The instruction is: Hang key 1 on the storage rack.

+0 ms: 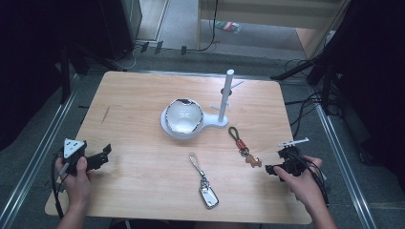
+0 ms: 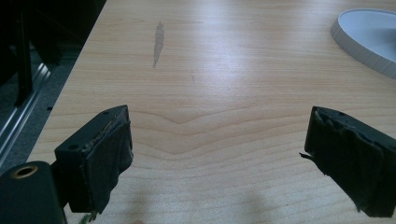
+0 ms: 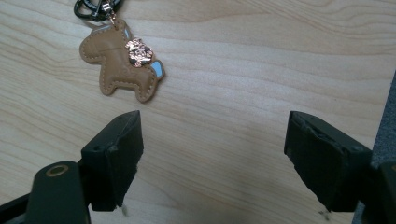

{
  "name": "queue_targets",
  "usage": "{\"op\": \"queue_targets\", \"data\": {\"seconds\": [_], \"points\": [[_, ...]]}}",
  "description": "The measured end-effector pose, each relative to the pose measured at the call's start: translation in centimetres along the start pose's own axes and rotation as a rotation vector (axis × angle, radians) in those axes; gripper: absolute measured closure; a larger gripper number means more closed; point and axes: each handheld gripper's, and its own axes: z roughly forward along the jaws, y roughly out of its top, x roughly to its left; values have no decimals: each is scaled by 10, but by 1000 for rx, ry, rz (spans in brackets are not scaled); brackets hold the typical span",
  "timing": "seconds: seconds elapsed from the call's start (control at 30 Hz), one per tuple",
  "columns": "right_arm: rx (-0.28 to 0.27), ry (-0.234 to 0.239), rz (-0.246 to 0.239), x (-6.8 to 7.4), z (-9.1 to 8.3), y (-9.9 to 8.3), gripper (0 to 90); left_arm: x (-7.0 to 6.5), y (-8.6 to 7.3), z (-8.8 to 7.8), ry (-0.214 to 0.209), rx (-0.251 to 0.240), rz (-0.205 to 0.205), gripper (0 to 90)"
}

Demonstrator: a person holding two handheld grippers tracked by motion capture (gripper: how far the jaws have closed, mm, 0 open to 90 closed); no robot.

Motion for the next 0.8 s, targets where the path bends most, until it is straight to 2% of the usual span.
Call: {"op": "queue_targets", "data": {"seconds": [0.17, 0.3, 0.47, 0.8], "points": [[29, -25, -55, 3, -5, 13, 182, -1, 0, 1, -3, 3, 1, 79], [72, -10, -78, 5, -4, 21, 142, -1, 0, 1, -2, 11, 4, 79], [113, -14, -83, 5, -2, 29, 141, -1, 1, 1, -4, 15, 7, 79], [146, -15, -114, 11, 2, 47, 141, -1, 1, 1, -3, 16, 8, 79]]}}
